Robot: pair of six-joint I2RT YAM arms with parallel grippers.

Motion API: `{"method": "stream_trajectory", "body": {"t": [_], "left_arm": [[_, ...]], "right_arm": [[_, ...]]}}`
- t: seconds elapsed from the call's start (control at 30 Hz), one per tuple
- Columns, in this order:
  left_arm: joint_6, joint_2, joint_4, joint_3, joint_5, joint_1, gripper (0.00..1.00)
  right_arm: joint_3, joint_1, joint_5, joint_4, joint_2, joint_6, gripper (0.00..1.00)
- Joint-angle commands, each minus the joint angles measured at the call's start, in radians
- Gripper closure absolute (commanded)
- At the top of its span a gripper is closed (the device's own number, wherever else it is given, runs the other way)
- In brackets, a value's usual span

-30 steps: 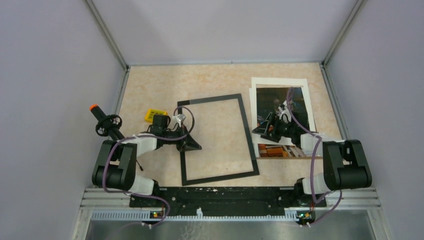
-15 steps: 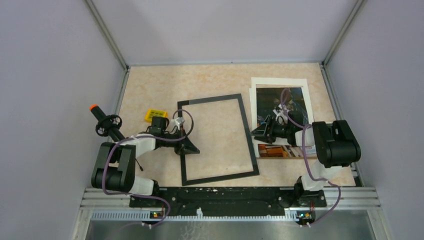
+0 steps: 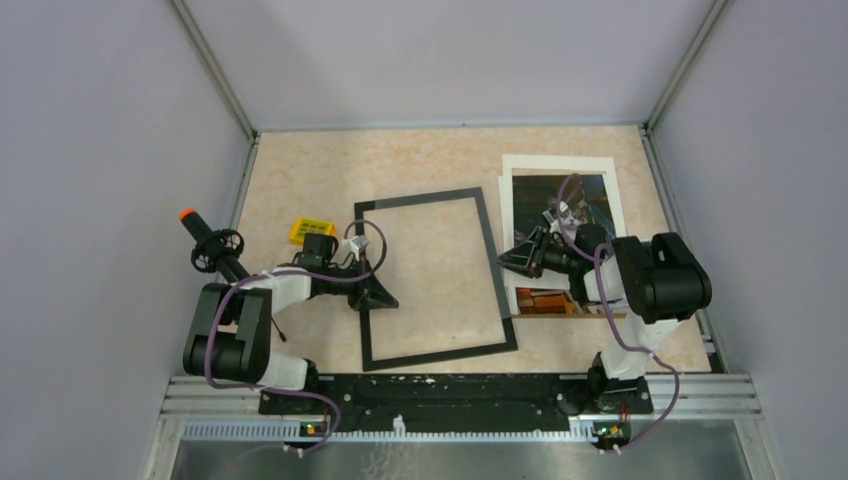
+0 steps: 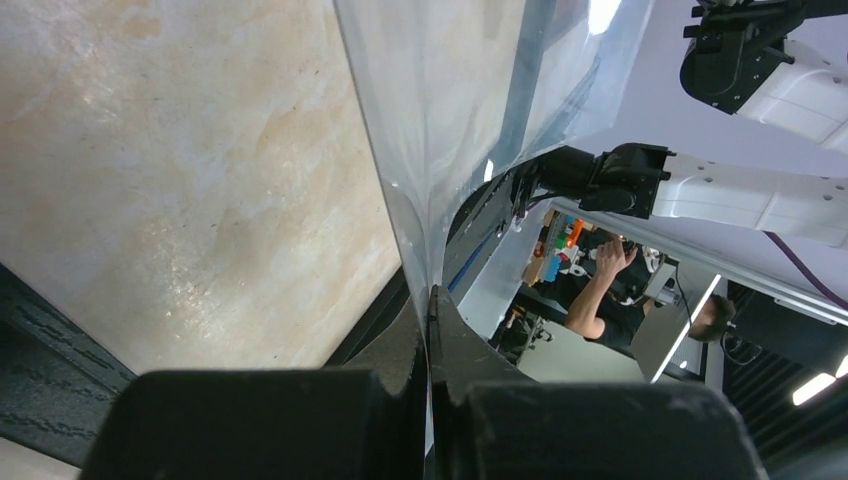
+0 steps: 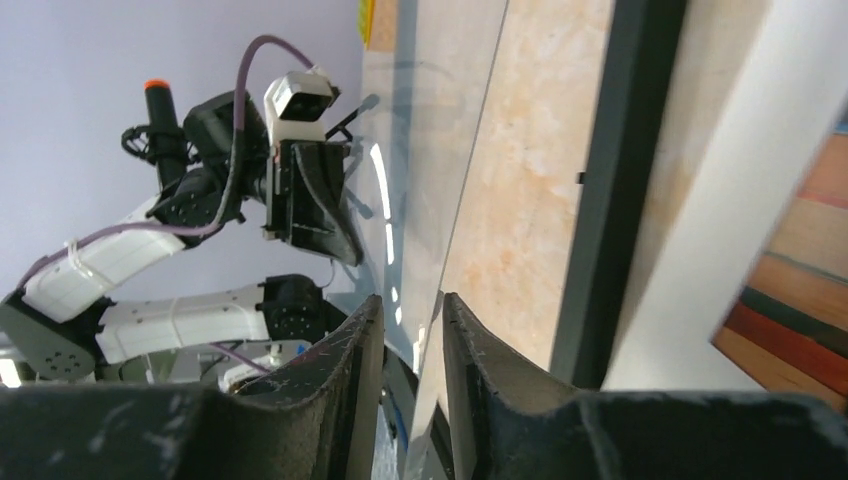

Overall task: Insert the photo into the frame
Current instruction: Place the photo frame item in the photo frame.

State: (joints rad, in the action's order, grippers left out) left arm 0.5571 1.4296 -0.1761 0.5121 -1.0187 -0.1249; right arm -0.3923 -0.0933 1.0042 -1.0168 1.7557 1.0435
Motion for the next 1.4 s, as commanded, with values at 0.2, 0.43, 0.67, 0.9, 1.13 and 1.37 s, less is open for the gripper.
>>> {"method": "stream_trajectory", "body": {"t": [0.2,0.43,0.67,0.9,1.13,1.37], "left_arm": [[-0.029,-0.011,-0.023,0.02,0.007,0.004,1.0],[-0.033,-0.022,-0.041,0.024,0.027,0.004,1.0],[-0.035,-0.015,-0.074,0.036,0.047,0.002,0.98],[0.004,-0.107,-0.134,0.042,0.192,0.002,0.47],[0.089,-0.227,-0.196,0.018,0.366,0.002,0.14],[0.135,-0.32,-0.222,0.003,0.509,0.002,0.02]], "right_arm": [[-0.038,-0.11,-0.039,-0.181,0.06,0.027,0.62],[-0.073,-0.113,-0.058,-0.042,0.064,-0.062,0.57],[-0.154,-0.177,-0.143,0.245,0.037,-0.212,0.62],[-0.185,-0.197,-0.199,0.354,0.019,-0.253,1.0],[-0.138,-0.201,-0.15,0.178,0.078,-0.13,1.0],[-0.108,-0.205,-0.142,0.057,0.135,-0.011,1.0]]}}
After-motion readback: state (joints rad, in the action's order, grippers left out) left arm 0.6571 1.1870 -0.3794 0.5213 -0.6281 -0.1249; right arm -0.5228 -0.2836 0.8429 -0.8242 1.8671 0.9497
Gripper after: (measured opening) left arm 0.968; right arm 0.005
